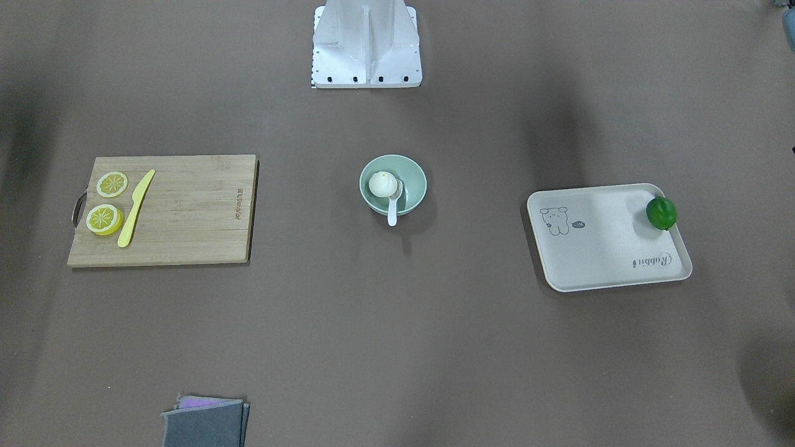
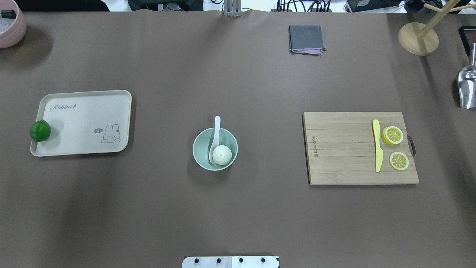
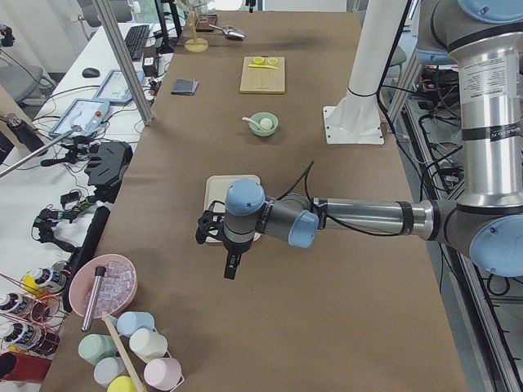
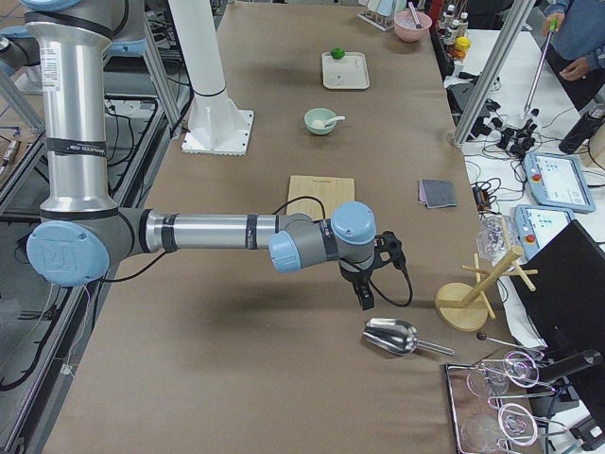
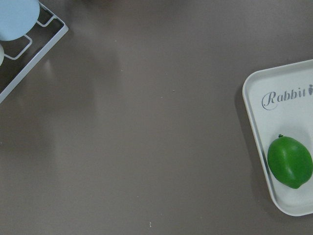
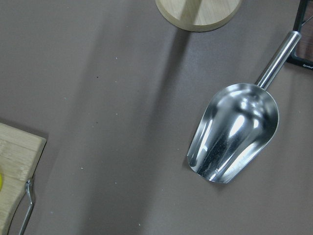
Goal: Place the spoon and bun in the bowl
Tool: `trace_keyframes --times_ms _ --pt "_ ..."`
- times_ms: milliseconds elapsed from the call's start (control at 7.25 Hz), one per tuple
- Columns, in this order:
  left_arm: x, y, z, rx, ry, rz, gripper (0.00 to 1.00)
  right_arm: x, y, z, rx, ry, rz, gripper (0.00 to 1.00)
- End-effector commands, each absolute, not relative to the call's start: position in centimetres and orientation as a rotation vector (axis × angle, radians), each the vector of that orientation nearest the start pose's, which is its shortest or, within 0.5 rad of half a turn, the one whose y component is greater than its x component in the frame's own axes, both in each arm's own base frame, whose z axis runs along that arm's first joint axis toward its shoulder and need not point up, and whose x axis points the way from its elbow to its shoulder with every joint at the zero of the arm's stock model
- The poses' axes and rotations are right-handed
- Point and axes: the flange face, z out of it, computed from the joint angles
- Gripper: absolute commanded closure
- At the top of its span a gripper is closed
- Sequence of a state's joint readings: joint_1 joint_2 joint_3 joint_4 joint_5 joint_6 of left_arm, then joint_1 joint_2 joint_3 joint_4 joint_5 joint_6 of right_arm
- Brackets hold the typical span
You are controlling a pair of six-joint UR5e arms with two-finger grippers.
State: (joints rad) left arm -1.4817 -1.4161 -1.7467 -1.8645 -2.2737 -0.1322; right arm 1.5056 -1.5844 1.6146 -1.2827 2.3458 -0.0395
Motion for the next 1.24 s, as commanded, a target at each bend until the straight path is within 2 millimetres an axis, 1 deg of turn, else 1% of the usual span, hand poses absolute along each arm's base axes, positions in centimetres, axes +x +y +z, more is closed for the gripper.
trace_keyframes --times_ms 0,138,276,414,552,690,828,966,1103 --pt "-2.7 -46.8 61.3 0.232 0.711 0.075 0.02 3.2 -51.2 61.0 0.280 -0.748 -0.163 0.00" --pt "-2.6 -47.1 60.6 0.253 0.715 0.081 0.02 3.1 -51.9 60.3 0.288 -0.751 -0.168 0.00" --pt "-2.5 -48.0 59.2 0.280 0.720 0.091 0.02 1.0 -53.1 60.2 0.279 -0.741 -0.215 0.00" --pt "-2.2 -48.2 58.9 0.268 0.757 0.096 0.02 0.8 -53.1 60.8 0.269 -0.749 -0.218 0.00" --pt "-2.1 -48.1 58.3 0.275 0.783 0.103 0.02 1.1 -51.8 62.4 0.242 -0.741 -0.205 0.00" --pt "-2.1 -48.1 58.5 0.272 0.781 0.102 0.02 1.0 -51.2 62.7 0.236 -0.751 -0.204 0.00" --pt "-2.3 -47.8 58.7 0.267 0.780 0.098 0.02 0.5 -51.6 62.2 0.242 -0.759 -0.225 0.00" --pt "-2.3 -47.8 59.5 0.255 0.769 0.092 0.02 0.2 -51.3 62.1 0.242 -0.773 -0.236 0.00" --pt "-2.6 -47.6 59.4 0.259 0.767 0.086 0.02 0.0 -51.7 61.6 0.250 -0.781 -0.244 0.00"
